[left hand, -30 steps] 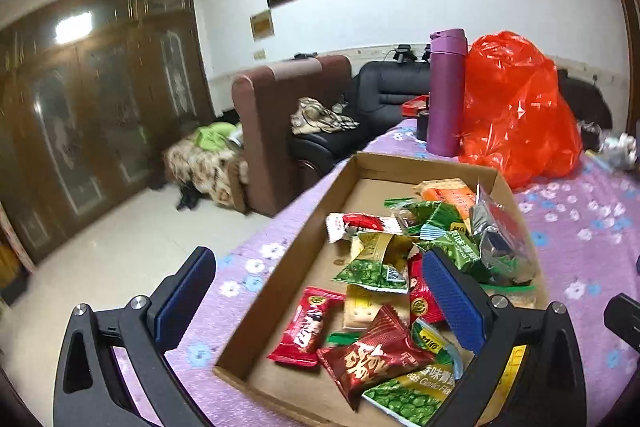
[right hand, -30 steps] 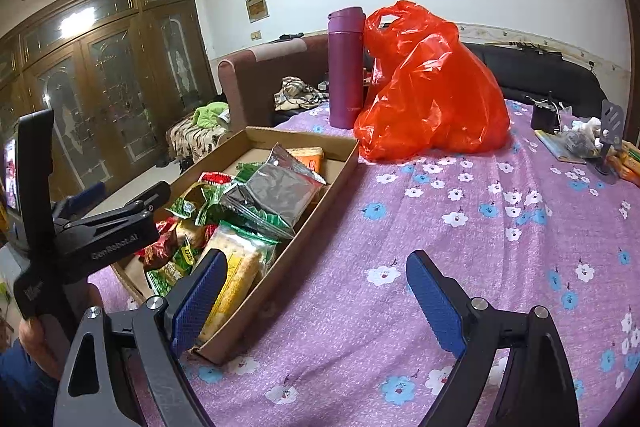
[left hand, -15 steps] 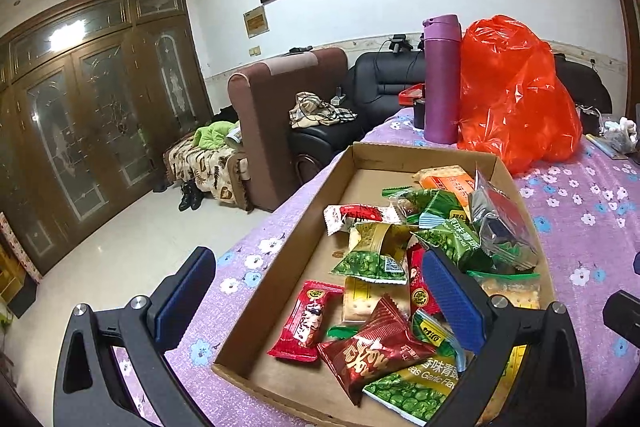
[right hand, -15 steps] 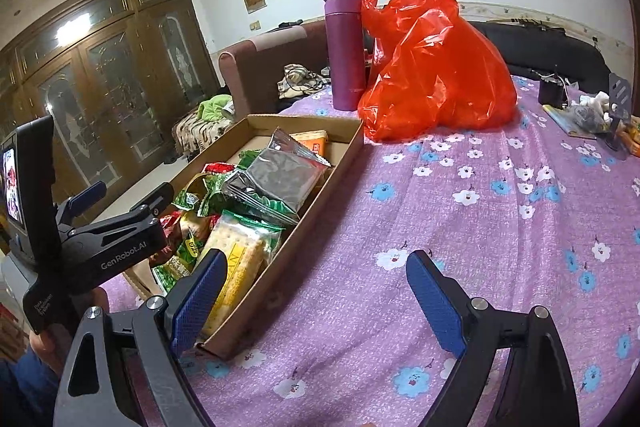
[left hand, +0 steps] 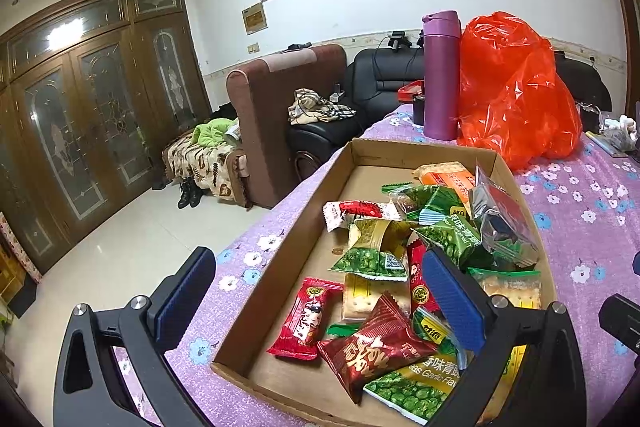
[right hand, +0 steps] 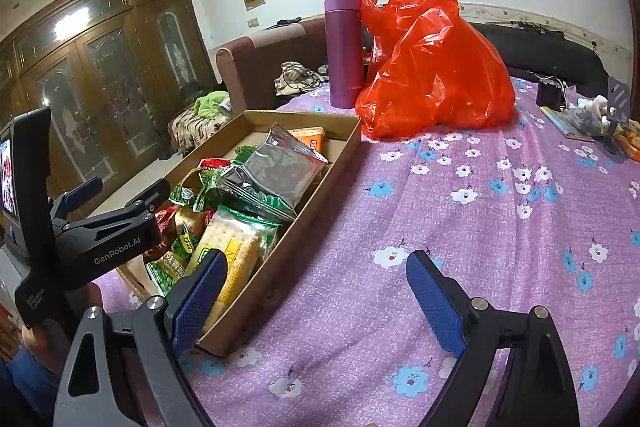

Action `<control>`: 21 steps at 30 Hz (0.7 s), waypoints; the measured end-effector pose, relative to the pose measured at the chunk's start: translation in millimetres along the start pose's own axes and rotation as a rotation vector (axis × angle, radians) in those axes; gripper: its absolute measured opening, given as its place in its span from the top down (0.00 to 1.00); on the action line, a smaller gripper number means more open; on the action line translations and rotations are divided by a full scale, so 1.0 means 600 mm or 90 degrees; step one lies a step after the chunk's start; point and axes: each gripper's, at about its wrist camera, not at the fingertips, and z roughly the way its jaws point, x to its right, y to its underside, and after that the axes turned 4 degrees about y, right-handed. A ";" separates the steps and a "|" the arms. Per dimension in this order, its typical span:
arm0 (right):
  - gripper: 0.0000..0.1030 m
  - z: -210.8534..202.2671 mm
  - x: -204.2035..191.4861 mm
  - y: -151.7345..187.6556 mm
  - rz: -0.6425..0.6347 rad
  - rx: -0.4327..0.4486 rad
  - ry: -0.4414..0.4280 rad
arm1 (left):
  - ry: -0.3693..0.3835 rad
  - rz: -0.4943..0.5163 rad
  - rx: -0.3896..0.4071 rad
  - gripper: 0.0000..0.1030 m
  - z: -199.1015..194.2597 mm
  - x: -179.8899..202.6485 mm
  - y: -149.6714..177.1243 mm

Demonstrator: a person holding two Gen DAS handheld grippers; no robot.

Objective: Organize snacks

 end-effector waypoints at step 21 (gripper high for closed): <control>0.09 -0.007 -0.010 0.001 -0.019 0.009 0.010 | 0.030 0.004 -0.021 0.00 0.007 -0.005 0.006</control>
